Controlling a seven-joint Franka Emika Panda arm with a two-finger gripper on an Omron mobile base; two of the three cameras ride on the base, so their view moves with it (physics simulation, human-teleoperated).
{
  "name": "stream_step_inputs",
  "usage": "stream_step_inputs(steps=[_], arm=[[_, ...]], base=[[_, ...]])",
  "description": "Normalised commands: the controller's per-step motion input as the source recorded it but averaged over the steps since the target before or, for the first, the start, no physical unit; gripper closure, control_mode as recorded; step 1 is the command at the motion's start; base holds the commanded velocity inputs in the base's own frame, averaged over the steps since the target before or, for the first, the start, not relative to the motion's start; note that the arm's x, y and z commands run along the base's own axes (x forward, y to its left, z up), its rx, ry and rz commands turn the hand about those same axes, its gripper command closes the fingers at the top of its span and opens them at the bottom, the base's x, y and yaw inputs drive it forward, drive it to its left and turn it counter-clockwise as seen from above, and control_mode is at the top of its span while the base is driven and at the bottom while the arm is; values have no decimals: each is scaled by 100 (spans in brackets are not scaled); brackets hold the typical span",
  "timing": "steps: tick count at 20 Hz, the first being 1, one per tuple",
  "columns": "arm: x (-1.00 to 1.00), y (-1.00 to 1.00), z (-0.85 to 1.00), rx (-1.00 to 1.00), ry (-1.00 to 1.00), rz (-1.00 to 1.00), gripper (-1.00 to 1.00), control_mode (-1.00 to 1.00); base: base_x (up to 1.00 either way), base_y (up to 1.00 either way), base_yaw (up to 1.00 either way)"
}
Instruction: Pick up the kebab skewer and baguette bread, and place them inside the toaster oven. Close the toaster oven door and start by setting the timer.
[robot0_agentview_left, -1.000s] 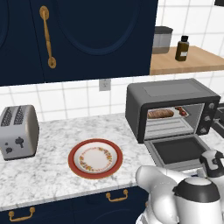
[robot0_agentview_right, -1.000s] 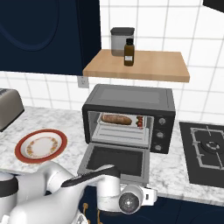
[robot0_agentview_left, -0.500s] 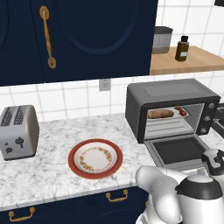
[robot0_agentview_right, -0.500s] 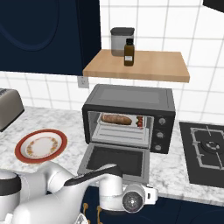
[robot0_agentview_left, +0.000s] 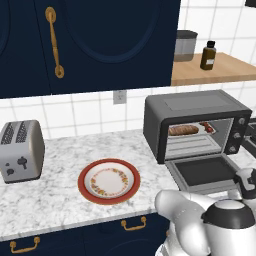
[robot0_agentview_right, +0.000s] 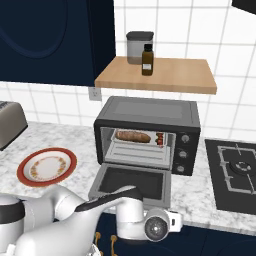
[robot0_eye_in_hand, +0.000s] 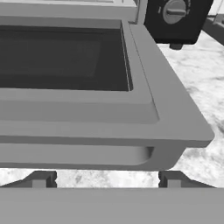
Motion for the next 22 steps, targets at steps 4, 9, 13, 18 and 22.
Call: stream_step_inputs(steps=[4, 9, 13, 18, 22], arm=[[30, 16, 25, 0, 0, 0, -100, -100], [37, 30, 43, 0, 0, 0, -100, -100], [31, 32, 57, 0, 0, 0, -100, -100], [24, 26, 59, 0, 0, 0, -100, -100], [26, 24, 57, 0, 0, 0, -100, -100]], base=[[0, 0, 0], [0, 0, 0], [0, 0, 0], [0, 0, 0], [0, 0, 0]])
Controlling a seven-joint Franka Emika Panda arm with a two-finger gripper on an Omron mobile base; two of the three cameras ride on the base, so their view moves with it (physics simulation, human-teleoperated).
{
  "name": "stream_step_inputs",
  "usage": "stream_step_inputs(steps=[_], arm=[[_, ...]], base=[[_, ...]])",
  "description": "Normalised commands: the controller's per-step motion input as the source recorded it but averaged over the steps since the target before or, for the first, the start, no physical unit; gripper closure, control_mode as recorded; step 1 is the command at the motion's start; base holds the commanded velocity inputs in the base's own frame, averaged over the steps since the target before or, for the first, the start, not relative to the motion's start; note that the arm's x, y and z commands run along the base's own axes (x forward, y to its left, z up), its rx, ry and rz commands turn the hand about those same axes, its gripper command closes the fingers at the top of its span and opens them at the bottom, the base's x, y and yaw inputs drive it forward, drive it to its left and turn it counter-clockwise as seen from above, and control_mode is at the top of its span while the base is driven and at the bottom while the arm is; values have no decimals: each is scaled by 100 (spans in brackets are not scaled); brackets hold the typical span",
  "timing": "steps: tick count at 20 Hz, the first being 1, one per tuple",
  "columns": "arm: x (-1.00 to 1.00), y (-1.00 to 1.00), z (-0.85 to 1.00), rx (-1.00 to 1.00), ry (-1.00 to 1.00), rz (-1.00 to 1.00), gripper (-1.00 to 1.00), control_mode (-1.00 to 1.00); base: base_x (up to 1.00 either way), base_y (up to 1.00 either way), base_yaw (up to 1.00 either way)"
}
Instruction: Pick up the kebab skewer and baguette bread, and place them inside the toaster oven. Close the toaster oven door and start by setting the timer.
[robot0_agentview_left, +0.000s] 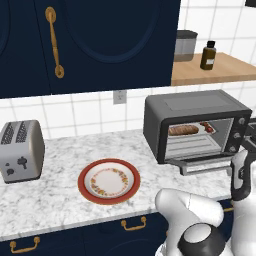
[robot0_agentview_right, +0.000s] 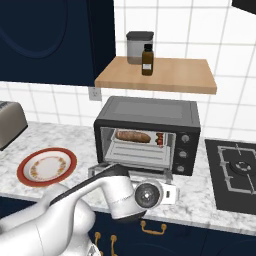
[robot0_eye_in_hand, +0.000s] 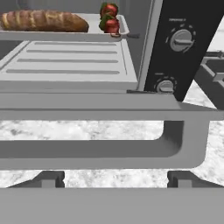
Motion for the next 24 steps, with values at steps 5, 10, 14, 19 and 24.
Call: stream_step_inputs(steps=[5, 10, 14, 19, 24], arm=[[24, 22, 61, 0, -1, 0, -100, -100], [30, 18, 64, 0, -1, 0, -100, -100], [19, 8, 47, 0, 0, 0, -100, -100], [-50, -1, -19, 0, 0, -1, -100, -100], [-41, -2, -50, 0, 2, 0, -100, -100]], base=[[0, 0, 0], [0, 0, 0], [0, 0, 0], [0, 0, 0], [0, 0, 0]])
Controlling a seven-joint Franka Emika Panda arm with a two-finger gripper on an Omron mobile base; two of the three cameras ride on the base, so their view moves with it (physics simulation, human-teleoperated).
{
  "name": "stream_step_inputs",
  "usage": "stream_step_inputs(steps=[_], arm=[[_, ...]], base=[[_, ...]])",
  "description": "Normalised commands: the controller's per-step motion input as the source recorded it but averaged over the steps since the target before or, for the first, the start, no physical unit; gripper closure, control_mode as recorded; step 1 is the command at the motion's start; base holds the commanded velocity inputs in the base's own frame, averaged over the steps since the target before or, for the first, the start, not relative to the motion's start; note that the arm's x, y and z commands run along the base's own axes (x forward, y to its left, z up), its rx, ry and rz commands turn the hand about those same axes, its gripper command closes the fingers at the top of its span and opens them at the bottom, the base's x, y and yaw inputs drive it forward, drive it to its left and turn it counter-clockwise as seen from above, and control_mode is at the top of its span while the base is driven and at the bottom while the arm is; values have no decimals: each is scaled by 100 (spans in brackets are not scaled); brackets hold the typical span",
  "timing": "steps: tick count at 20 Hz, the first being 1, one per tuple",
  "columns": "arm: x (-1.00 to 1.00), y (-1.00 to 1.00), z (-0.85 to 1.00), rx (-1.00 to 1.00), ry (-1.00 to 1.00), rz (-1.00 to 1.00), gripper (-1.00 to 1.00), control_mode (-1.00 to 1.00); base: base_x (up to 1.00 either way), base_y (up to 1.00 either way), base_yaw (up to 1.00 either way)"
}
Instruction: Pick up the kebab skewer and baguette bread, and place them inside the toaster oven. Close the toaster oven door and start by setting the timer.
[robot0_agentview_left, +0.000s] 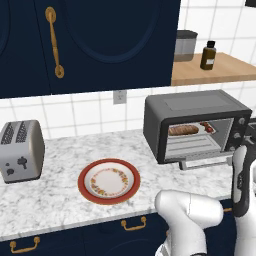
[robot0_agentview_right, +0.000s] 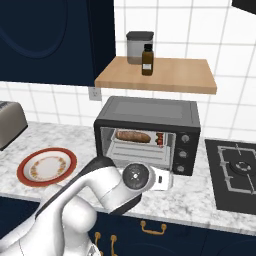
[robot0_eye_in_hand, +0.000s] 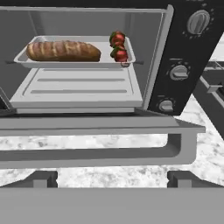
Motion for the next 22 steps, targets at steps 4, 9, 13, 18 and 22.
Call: stream_step_inputs(steps=[4, 9, 13, 18, 22], arm=[[0, 0, -37, 0, 1, 0, -100, -100], [13, 0, -42, 0, 0, 0, -100, -100], [8, 0, -31, 0, -4, 0, -100, -100], [38, 0, -3, 1, -9, 0, -100, -100], [53, 0, 1, 4, -16, 0, -100, -100]], base=[[0, 0, 0], [0, 0, 0], [0, 0, 0], [0, 0, 0], [0, 0, 0]])
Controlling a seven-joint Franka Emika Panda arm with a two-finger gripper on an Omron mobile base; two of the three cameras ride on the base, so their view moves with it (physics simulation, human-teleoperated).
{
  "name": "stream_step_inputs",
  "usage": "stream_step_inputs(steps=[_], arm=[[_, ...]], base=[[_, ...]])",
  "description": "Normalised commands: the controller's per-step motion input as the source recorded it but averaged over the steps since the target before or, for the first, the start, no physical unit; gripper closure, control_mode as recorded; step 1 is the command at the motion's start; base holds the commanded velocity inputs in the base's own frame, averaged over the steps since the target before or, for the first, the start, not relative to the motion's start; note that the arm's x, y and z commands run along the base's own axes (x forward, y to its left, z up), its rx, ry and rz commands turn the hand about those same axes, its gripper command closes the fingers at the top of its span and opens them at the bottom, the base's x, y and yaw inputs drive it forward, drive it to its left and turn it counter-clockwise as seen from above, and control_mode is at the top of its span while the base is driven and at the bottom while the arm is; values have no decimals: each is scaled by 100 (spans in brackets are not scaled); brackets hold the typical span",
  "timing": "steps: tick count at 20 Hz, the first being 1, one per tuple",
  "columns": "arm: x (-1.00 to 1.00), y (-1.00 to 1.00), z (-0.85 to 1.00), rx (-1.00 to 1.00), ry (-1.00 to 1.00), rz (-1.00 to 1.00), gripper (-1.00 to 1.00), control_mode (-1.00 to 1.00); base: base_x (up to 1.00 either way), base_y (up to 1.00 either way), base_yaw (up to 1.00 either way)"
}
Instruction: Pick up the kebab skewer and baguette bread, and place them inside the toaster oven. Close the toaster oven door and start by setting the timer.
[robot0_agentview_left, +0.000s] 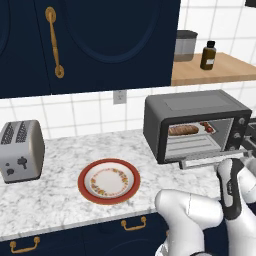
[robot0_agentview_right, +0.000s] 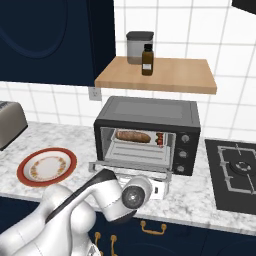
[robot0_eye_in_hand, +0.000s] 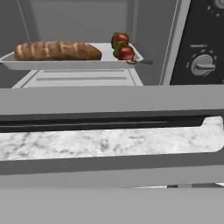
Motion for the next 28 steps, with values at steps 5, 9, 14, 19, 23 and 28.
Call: stream_step_inputs(steps=[5, 9, 14, 19, 23, 28], arm=[[50, 0, 4, 5, -15, 0, -100, -100], [48, 0, 19, 4, -19, 0, -100, -100], [52, 0, 14, 2, -14, 0, -100, -100], [44, 0, 15, 1, -16, 0, -100, -100], [47, 0, 20, 2, -18, 0, -100, -100], [31, 0, 1, 0, -7, 0, -100, -100]], base=[[0, 0, 0], [0, 0, 0], [0, 0, 0], [0, 0, 0], [0, 0, 0], [0, 0, 0]])
